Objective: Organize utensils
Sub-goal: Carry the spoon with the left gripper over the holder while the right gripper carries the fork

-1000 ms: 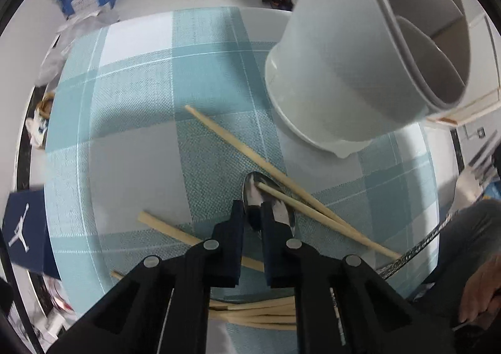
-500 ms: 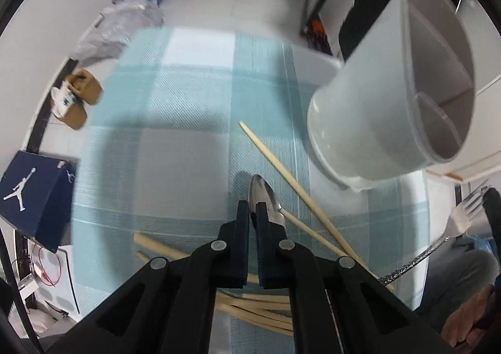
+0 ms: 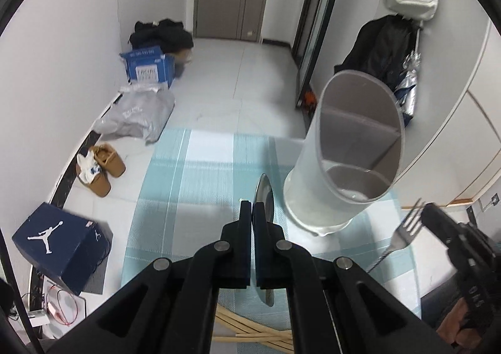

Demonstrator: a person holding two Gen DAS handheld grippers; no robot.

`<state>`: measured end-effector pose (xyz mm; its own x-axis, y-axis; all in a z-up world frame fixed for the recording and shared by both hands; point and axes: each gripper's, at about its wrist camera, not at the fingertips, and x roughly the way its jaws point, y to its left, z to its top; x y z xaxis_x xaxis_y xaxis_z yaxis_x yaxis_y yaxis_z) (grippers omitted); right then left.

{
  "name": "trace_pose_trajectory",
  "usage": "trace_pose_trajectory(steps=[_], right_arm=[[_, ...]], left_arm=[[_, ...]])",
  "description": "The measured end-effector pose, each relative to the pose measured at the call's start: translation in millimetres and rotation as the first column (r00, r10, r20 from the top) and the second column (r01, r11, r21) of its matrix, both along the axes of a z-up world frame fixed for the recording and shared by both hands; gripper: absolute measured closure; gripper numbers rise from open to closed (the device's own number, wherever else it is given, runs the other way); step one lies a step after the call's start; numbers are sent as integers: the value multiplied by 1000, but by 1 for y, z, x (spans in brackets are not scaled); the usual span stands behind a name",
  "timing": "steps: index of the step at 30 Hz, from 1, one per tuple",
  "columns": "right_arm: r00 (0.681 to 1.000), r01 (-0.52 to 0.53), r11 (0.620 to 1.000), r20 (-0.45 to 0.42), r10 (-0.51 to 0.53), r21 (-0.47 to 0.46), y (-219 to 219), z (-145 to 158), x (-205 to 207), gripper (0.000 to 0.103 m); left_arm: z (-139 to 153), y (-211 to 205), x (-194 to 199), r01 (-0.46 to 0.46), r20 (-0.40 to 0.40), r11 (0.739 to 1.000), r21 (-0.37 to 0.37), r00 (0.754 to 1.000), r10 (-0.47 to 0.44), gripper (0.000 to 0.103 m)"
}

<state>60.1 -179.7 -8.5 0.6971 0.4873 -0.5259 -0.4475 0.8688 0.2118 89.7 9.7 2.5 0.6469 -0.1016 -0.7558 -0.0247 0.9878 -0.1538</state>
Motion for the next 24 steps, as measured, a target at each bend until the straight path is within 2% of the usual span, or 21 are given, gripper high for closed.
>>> trace_pose_trajectory(steps=[9, 15, 24], right_arm=[[997, -6, 999, 80, 10, -39, 6, 23, -16, 102], [994, -3, 1000, 110, 5, -20, 1, 42, -19, 102], [988, -12, 1000, 156, 9, 18, -13, 95, -10, 102]], left_arm=[[28, -6, -13, 47, 74, 999, -14, 996, -46, 103], [54, -15, -18, 94, 114, 995, -18, 989, -92, 103], [98, -23, -4, 144, 184, 989, -40, 974, -134, 103]])
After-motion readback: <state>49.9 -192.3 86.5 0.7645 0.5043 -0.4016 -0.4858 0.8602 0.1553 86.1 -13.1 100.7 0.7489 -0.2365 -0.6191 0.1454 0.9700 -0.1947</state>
